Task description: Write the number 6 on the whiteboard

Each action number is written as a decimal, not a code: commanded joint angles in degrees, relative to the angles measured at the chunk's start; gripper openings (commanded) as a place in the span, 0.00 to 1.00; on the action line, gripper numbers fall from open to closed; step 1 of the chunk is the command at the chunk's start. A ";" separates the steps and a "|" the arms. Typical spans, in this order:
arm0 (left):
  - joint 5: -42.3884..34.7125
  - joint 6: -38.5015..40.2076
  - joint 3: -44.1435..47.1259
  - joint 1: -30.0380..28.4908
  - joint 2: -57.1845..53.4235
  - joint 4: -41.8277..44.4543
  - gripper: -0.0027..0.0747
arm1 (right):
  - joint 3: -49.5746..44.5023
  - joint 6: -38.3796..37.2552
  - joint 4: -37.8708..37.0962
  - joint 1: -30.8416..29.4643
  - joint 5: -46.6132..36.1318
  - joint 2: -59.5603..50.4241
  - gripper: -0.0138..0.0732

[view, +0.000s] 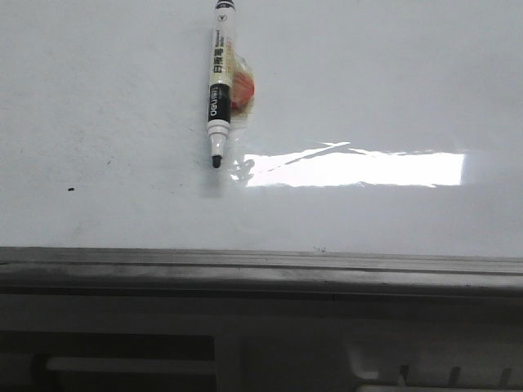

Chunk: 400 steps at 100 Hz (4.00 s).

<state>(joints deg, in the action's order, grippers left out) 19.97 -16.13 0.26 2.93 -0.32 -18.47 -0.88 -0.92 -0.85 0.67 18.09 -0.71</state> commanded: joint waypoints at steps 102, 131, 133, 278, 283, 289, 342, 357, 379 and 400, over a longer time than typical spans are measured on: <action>-2.36 0.53 2.48 -0.25 -1.70 -0.30 0.01 | -1.48 0.15 -0.48 -0.43 -0.78 -1.03 0.12; -2.48 0.53 2.48 -0.25 -1.70 -0.30 0.01 | -1.48 0.15 -0.48 -0.43 -1.28 -1.03 0.12; -2.58 0.53 2.48 -0.25 -1.70 -0.64 0.01 | -1.48 0.15 -0.48 -0.43 -1.47 -1.03 0.12; 6.92 -16.68 -32.71 23.92 49.47 -28.64 0.65 | 25.97 22.42 34.46 -0.18 11.68 13.89 0.67; 3.90 -16.68 -33.37 27.00 52.55 -30.34 0.64 | 25.97 22.42 34.46 0.08 11.68 13.89 0.66; -0.17 -16.68 -34.32 30.74 55.58 -31.25 0.63 | 25.97 22.42 34.46 0.66 11.68 13.89 0.66; -12.77 -16.68 -43.35 40.17 71.19 -32.02 0.55 | 25.97 22.42 34.46 1.15 12.03 13.89 0.66; -13.09 -16.68 -43.35 40.07 73.13 -32.02 0.40 | 25.97 22.42 34.61 1.63 11.90 13.89 0.66; -13.10 -16.68 -43.35 40.07 73.39 -31.91 0.01 | 27.37 25.33 34.61 5.52 11.94 15.02 0.66; -4.58 -25.97 -43.35 40.82 70.12 -29.92 0.01 | 31.47 35.73 34.61 11.45 17.26 19.68 0.66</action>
<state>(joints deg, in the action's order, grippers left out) 12.46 -35.73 -41.28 42.84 73.08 -48.70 27.12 27.98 32.86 9.36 35.59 16.47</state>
